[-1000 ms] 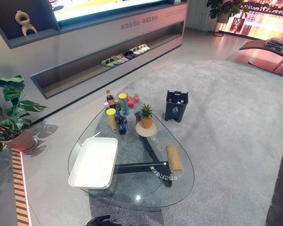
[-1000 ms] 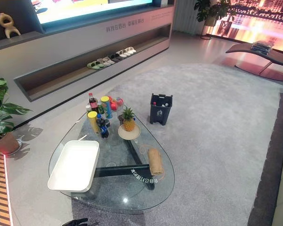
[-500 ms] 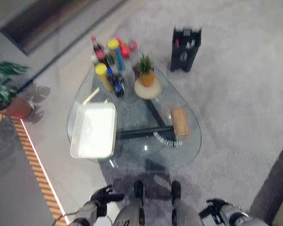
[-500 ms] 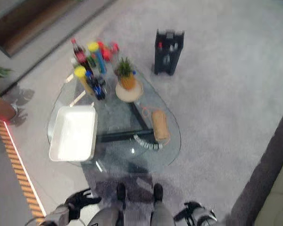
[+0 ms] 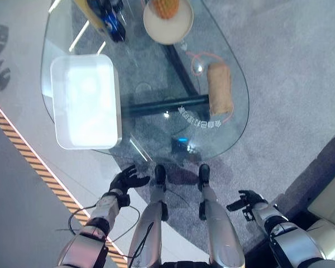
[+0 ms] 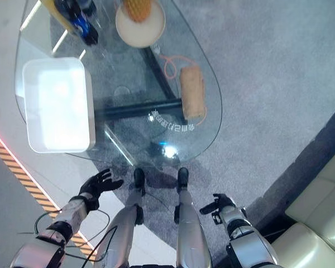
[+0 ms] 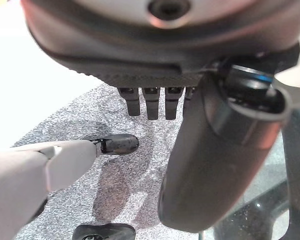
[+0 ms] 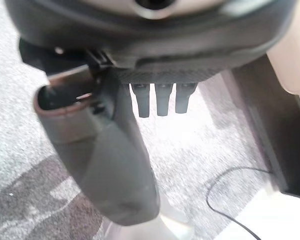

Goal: Wipe the table with a cloth and put it in the basket.

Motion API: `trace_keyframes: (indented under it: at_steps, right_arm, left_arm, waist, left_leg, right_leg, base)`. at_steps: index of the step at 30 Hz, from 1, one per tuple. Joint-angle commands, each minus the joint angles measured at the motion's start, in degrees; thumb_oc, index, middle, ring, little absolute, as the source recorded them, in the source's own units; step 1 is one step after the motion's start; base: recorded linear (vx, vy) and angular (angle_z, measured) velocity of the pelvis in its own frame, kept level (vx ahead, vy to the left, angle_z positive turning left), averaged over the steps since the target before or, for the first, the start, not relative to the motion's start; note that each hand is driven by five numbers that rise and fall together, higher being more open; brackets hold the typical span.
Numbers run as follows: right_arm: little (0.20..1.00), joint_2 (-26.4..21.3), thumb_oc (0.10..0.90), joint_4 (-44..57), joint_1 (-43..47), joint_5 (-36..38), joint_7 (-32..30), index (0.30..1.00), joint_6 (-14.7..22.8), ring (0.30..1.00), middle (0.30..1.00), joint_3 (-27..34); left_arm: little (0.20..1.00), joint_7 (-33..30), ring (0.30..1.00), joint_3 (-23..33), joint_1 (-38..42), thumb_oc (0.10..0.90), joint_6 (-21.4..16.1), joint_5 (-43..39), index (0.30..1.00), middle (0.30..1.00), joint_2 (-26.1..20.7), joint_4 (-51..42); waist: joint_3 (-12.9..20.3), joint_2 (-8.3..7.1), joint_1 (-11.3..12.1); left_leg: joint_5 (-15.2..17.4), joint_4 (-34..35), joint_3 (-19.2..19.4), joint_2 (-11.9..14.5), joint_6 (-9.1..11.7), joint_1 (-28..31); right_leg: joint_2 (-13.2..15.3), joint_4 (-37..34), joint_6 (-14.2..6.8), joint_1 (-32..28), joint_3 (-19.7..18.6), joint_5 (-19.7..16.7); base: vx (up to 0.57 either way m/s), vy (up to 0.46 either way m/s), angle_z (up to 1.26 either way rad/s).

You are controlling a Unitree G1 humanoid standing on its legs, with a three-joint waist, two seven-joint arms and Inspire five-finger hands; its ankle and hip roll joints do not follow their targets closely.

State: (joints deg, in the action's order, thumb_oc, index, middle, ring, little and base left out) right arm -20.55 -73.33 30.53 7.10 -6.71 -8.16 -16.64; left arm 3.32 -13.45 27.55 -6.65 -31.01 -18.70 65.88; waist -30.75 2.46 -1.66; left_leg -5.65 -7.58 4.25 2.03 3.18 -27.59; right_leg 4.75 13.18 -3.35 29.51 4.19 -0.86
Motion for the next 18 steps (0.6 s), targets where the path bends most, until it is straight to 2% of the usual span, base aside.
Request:
trace_keyframes:
  at_steps: [1,2,9,18]
  right_arm:
    - [0.9,-4.03,0.8,-0.08,-3.27,2.09,-2.0,0.9,0.05,0.9,0.9,-0.4]
    - [0.9,-4.28,0.8,0.04,-3.07,2.68,-2.69,0.9,0.67,0.9,0.9,-0.07]
    - [0.9,-5.03,0.8,0.7,-2.59,2.51,-4.54,0.9,2.34,0.9,0.9,1.21]
    - [0.9,-5.71,0.8,1.45,-1.8,3.91,-6.74,0.9,5.19,0.9,0.9,1.9]
  left_arm:
    - [0.9,-0.36,0.9,0.17,-3.18,0.8,-0.15,-1.62,0.9,0.9,-2.13,1.46]
    - [0.9,-0.38,0.9,0.16,-3.37,0.8,-0.2,-1.59,0.9,0.9,-2.09,1.22]
    - [0.9,-0.51,0.9,0.71,-4.26,0.8,-0.15,-1.18,0.9,0.9,-2.0,1.48]
    - [0.9,-0.73,0.9,0.33,-4.35,0.8,-0.6,-2.33,0.9,0.9,-2.26,0.61]
  waist:
    - [0.96,-1.06,0.5]
    - [0.96,-0.8,0.53]
    - [0.96,0.11,0.6]
    - [0.96,0.32,0.39]
  left_leg:
    - [7.17,-15.78,-2.83,-3.79,-0.56,-10.09]
    - [8.29,-18.9,-3.02,-3.65,-0.88,-12.36]
    - [11.37,-26.02,-2.87,-2.95,-1.79,-17.86]
    - [12.31,-28.61,-2.77,-2.53,-1.83,-21.3]
  right_leg:
    - [-0.74,9.36,1.06,7.97,1.93,3.04]
    - [-0.83,12.27,1.33,10.44,1.48,3.95]
    - [-0.7,20.28,2.31,16.27,1.1,6.81]
    - [-0.65,22.0,2.68,19.58,0.76,6.64]
  base:
    - [-0.03,-0.041,0.19]
    - [-0.02,-0.03,0.15]
    - [0.0,-0.003,0.02]
    - [0.0,0.017,-0.04]
